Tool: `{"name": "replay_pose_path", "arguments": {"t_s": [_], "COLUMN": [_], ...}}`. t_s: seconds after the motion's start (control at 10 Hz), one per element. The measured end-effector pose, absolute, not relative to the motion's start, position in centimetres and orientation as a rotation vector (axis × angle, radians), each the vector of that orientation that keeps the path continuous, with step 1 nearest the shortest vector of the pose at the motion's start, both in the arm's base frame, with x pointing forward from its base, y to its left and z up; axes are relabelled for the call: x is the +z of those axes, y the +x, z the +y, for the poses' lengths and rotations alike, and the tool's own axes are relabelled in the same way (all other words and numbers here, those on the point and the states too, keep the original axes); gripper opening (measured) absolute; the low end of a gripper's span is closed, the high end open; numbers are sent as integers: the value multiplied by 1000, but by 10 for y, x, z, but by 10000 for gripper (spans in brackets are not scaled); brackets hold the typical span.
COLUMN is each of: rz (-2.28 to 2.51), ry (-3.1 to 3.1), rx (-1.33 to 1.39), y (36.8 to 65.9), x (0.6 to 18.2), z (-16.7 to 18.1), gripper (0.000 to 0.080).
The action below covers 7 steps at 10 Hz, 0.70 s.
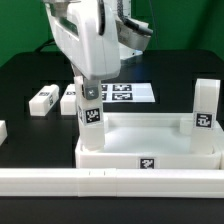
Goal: Assemble desk
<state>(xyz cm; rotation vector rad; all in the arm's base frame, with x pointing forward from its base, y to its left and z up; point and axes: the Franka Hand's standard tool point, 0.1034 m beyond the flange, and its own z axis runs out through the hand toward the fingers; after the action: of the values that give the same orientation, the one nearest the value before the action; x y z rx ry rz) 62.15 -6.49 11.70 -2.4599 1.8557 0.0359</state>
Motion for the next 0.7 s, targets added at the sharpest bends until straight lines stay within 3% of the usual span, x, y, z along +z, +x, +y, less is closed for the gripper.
{"name": "replay_pose_path", "arguments": {"t_s": [0.1,0.2,0.3,0.4,0.7], "rz": [1824,1765,1695,1609,1184], "ry": [-2483,-2525,-2571,-2624,-2840], "rx": [35,33,29,22,3], "y": [621,622,622,623,623], "x": [117,117,117,117,118], "z": [-65,-64,-63,-60,-59], "gripper": [372,372,553,628,646]}}
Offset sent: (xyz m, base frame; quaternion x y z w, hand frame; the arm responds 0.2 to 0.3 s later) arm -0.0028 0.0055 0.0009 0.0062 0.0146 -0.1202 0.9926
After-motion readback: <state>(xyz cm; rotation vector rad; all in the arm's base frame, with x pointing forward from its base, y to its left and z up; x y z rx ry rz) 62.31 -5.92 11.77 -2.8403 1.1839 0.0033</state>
